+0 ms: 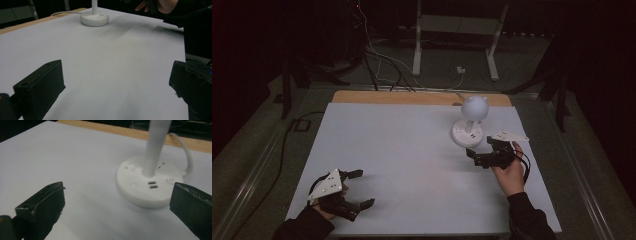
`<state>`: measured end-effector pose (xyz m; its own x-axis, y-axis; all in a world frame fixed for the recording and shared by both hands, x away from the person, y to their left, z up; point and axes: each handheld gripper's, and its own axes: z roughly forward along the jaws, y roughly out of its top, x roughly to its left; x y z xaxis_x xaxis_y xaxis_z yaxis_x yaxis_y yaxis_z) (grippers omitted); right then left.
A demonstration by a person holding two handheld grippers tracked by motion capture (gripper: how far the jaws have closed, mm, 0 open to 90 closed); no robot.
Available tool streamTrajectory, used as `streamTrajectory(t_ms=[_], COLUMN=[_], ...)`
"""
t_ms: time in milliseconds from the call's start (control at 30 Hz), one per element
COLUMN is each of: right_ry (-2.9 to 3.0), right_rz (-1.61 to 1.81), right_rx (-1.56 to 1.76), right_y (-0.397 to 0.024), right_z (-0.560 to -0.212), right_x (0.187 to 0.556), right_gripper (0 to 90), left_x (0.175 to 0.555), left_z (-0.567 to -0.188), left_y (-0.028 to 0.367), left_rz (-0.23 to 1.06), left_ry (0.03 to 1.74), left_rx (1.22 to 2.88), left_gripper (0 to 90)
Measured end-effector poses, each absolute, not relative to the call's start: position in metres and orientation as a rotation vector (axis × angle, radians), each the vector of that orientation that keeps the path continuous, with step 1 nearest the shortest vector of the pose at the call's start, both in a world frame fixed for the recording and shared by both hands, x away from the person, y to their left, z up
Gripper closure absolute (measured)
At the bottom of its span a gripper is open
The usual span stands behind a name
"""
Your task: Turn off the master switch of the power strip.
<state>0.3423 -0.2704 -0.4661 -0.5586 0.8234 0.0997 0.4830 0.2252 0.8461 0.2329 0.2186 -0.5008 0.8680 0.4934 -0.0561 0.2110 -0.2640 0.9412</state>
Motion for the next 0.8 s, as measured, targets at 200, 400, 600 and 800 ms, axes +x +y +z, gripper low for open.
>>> streamTrajectory(t_ms=[200,400,600,800], right_ry=[2.183,2.231,2.247,2.260], right_rz=[1.252,1.223,1.228,1.201], right_rx=[1.185,1.161,1.155,1.149], right_y=[-0.267,-0.264,-0.266,-0.271], right_z=[-0.473,-0.482,-0.489,-0.496], right_x=[0.324,0.309,0.293,0.281], right_gripper=[0.0,0.0,0.0,0.0], left_x=[0.233,0.233,0.233,0.232], left_z=[-0.501,-0.501,-0.501,-0.501], left_y=[0.218,0.218,0.218,0.218], left_rz=[0.294,0.293,0.292,0.292], left_ry=[0.528,0.530,0.528,0.528], left_rx=[1.848,1.847,1.845,1.844], left_gripper=[0.3,0.3,0.3,0.3])
